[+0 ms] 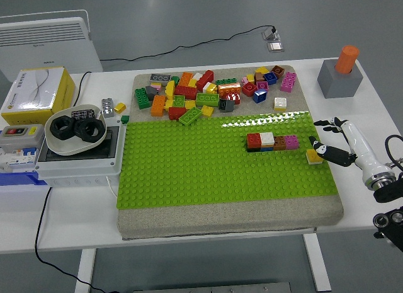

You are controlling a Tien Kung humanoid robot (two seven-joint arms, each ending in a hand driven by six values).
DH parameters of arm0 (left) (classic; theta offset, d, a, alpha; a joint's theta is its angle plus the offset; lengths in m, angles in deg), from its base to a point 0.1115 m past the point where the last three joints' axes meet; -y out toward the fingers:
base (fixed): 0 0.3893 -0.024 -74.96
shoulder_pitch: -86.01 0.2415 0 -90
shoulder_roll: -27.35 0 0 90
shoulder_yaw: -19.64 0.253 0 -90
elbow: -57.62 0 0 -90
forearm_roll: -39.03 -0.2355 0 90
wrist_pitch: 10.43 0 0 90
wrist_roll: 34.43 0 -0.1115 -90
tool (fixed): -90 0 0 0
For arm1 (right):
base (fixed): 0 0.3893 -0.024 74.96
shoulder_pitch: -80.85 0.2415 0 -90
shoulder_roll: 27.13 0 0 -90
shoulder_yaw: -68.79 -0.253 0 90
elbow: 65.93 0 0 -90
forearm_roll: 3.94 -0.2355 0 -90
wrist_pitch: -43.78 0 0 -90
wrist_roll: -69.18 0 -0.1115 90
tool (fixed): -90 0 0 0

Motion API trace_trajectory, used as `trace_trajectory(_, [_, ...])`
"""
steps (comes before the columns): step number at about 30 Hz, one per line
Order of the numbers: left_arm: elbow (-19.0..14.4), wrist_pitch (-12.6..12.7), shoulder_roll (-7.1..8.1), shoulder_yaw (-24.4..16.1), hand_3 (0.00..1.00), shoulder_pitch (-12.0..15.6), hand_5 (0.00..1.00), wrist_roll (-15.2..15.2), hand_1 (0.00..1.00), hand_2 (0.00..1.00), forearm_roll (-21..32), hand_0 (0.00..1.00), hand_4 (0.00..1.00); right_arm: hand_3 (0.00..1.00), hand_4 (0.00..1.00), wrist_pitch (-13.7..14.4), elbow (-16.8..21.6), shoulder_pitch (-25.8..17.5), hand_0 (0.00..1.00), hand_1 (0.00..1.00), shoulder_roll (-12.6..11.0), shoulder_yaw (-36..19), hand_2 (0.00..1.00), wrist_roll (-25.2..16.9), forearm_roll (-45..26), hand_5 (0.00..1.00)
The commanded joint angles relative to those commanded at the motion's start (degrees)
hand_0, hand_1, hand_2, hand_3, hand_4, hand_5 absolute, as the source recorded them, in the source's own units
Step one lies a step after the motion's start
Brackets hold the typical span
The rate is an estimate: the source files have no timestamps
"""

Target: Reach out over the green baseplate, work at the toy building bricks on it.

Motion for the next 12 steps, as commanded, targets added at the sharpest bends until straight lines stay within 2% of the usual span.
trace_trajectory(5, [0.00,-0.13,0.07,-0.38,0.790,-0.09,0.998,-0.11,0.638,0.702,-0.42,0.695,0.844,0.662,0.667,-2.97,0.81,0.82,0.810,0.742,-2.22,0.11,0.755,2.30,4.41,0.290])
trace_trajectory(9, [0.00,-0.22,0.13,-0.49,0.790,-0.17,0.998,-0.19,0.638,0.702,-0.56,0.695,0.844,0.662,0.667,-7.16,3.06,2.58,0.810,0.742,-6.00,1.65,0.755,5.99,8.88,0.290])
trace_trajectory(10, [0.00,-0.25,0.16,-0.54,0.789,-0.19,0.998,-0.21,0.636,0.701,-0.64,0.695,0.845,0.667,0.709,-8.30,3.63,3.09,0.829,0.770,-6.93,2.21,0.777,6.84,10.01,0.242])
trace_trajectory(12, [0.00,-0.36,0.25,-0.68,0.789,-0.26,0.998,-0.23,0.636,0.701,-0.92,0.695,0.845,0.667,0.709,-9.87,4.47,4.14,0.829,0.770,-8.48,3.73,0.777,7.83,10.53,0.242])
